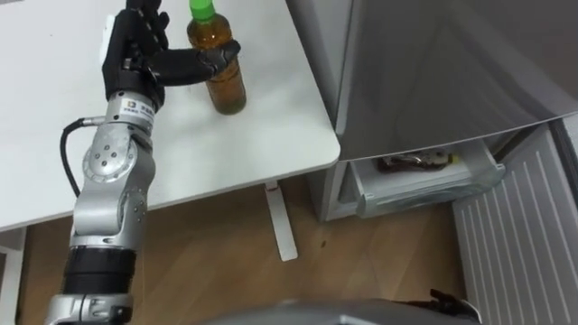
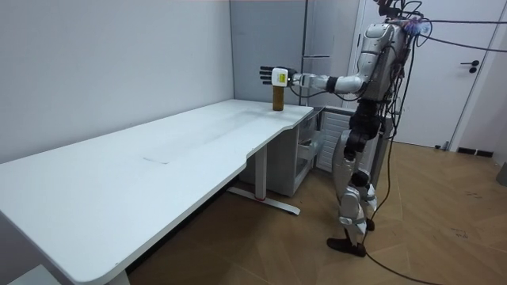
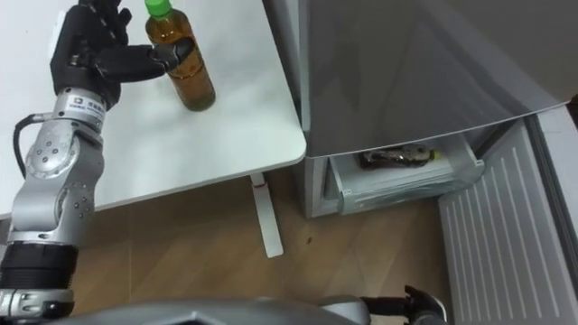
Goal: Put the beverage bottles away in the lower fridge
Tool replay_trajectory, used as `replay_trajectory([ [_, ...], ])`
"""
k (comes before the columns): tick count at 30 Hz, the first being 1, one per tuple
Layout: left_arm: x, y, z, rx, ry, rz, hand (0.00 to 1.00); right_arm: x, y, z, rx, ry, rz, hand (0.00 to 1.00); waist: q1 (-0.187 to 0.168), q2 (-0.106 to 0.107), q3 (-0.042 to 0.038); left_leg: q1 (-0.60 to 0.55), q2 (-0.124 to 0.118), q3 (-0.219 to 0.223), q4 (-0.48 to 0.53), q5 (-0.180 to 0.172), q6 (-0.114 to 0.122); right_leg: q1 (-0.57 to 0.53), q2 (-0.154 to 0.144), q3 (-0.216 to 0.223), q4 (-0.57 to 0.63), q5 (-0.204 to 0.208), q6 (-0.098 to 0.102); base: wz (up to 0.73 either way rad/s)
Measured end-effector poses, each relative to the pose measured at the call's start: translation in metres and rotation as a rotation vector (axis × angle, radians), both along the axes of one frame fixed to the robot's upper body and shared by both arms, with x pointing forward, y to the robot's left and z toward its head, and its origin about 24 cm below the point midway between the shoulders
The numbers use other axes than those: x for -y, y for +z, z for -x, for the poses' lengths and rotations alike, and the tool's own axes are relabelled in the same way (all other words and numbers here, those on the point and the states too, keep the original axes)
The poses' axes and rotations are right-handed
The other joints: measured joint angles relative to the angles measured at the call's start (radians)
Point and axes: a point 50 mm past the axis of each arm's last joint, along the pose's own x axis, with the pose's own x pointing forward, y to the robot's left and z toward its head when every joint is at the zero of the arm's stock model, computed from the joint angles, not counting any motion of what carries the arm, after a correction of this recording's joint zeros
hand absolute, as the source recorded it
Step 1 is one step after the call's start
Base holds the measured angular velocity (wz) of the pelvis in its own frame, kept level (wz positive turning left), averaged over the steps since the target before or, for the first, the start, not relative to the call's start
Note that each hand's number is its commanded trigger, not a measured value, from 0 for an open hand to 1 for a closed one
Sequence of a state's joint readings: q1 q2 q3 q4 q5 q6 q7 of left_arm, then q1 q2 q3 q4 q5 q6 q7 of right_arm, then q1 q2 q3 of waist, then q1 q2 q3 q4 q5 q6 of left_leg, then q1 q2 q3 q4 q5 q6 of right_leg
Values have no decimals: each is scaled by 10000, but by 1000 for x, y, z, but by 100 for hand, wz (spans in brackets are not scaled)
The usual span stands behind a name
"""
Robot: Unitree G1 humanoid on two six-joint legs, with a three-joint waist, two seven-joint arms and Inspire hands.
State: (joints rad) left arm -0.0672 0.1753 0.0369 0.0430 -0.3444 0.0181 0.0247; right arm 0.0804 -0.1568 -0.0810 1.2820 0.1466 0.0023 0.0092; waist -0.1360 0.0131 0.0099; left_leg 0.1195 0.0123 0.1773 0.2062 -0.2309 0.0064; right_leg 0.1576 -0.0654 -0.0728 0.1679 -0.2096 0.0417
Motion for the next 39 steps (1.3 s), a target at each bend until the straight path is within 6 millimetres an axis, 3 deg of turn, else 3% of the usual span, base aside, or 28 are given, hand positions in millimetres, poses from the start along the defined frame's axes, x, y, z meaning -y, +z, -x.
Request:
replay_trajectory([
  [11,-2,-21,-3,-1220,6,257,0,2,-1,14,-451,-404,43,0,-103,15,-9,-4,5,24,-3,-1,1,-21,3,20,27,0,1,-1],
  [18,-5,-27,-5,-1566,97,285,0,5,1,14,-435,-215,142,0,-264,153,-94,134,15,160,-65,-1,1,4,14,167,45,0,1,-6],
  [28,-14,-48,-9,-2566,567,1443,0,6,2,14,-505,19,375,0,-269,161,-51,262,45,332,-167,0,-1,-15,47,325,75,1,1,-4],
  [32,-15,-50,-9,-2659,600,1811,0,3,1,11,-398,-30,308,0,-267,30,34,278,54,386,-185,-2,-2,-37,60,388,92,1,1,-4],
  [39,-14,-47,-12,-2585,543,1822,0,3,2,6,-166,52,318,0,-289,-35,-3,222,62,403,-183,-2,-3,-183,69,425,192,1,2,-2],
])
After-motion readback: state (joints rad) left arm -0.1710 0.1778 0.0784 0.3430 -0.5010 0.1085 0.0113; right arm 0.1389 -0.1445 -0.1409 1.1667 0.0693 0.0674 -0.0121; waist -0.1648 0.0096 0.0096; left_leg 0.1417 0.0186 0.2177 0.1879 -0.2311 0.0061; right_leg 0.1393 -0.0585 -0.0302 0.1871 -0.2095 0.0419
